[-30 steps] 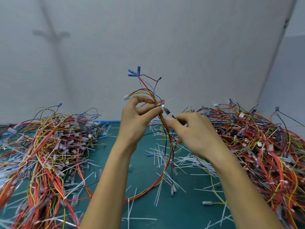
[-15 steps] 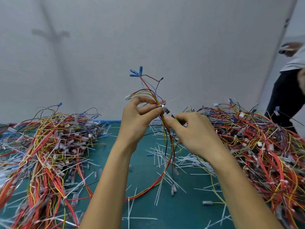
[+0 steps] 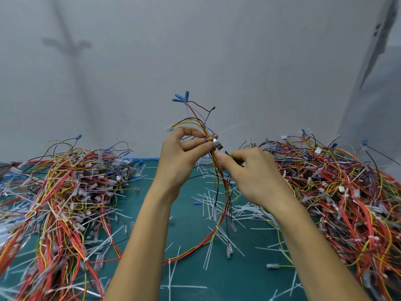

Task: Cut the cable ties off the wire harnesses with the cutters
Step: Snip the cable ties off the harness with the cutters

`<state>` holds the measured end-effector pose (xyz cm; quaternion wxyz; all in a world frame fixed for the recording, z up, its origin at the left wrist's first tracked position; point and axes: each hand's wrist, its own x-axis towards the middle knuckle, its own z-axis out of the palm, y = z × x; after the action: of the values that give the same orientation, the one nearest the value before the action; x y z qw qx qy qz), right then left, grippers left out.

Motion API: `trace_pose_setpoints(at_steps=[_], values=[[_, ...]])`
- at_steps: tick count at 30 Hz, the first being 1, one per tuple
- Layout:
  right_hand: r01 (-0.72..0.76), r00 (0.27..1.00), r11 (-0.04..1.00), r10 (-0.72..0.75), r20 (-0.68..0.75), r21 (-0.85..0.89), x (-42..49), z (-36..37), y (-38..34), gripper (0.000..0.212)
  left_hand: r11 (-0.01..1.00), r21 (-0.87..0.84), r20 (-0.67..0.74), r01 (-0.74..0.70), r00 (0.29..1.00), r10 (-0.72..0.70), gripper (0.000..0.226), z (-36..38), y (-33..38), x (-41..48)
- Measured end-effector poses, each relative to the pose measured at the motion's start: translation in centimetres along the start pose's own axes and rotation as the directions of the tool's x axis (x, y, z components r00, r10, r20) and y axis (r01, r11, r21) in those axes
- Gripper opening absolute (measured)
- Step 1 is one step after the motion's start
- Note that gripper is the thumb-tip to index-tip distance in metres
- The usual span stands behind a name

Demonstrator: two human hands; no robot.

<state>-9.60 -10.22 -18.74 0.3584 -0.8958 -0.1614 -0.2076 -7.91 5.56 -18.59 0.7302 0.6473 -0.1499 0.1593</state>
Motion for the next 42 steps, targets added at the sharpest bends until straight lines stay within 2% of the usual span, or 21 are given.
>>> trace_pose_setpoints(at_steps=[12, 18, 21, 25, 27, 32, 35, 39, 42], values=[[-0.002, 1.0, 1.0, 0.002, 0.005, 0.029, -0.1, 0.1, -0.1, 0.06, 1.0, 0.005, -0.003, 0.002, 1.0, -0.002, 0.024, 0.0, 0.2, -0.1], [-0.055, 0.998, 0.996, 0.053, 0.032, 0.066, 0.0, -0.2, 0.0, 0.056, 0.999, 0.041, -0.057, 0.01, 0.998, -0.008, 0.023, -0.4, 0.1, 0.0], [-0.067, 0.996, 0.992, 0.073, -0.059, 0.104, 0.1, -0.4, 0.2, 0.05, 0.999, 0.039, -0.099, 0.023, 0.995, -0.019, 0.019, -0.7, -0.1, 0.1], [-0.076, 0.96, 0.981, 0.121, -0.253, 0.178, 0.4, -0.8, 0.3, 0.041, 0.998, 0.042, -0.139, 0.048, 0.989, -0.041, 0.019, -1.0, -0.2, 0.1], [-0.074, 0.952, 0.981, 0.124, -0.279, 0.182, 0.4, -1.1, 0.4, 0.034, 0.997, 0.046, -0.153, 0.059, 0.987, -0.052, 0.019, -1.1, -0.2, 0.2], [-0.129, 0.969, 0.985, 0.15, -0.194, 0.119, 0.5, -1.1, 0.8, 0.013, 0.995, 0.045, -0.198, 0.086, 0.977, -0.075, 0.021, -1.5, -0.5, 0.2], [-0.155, 0.977, 0.986, 0.162, -0.138, 0.056, 0.4, -0.7, 0.9, 0.011, 0.992, 0.036, -0.208, 0.118, 0.972, -0.108, 0.027, -1.5, -0.4, 0.2], [-0.196, 0.981, 0.979, 0.196, 0.006, 0.062, 0.3, 0.2, 1.1, 0.008, 0.983, 0.079, -0.134, 0.168, 0.978, -0.157, 0.039, -1.4, -0.1, 0.0], [-0.219, 0.976, 0.973, 0.219, 0.002, 0.079, 0.4, 0.9, 1.4, 0.009, 0.984, 0.078, -0.069, 0.159, 0.986, -0.154, 0.045, -1.3, 0.1, -0.2]])
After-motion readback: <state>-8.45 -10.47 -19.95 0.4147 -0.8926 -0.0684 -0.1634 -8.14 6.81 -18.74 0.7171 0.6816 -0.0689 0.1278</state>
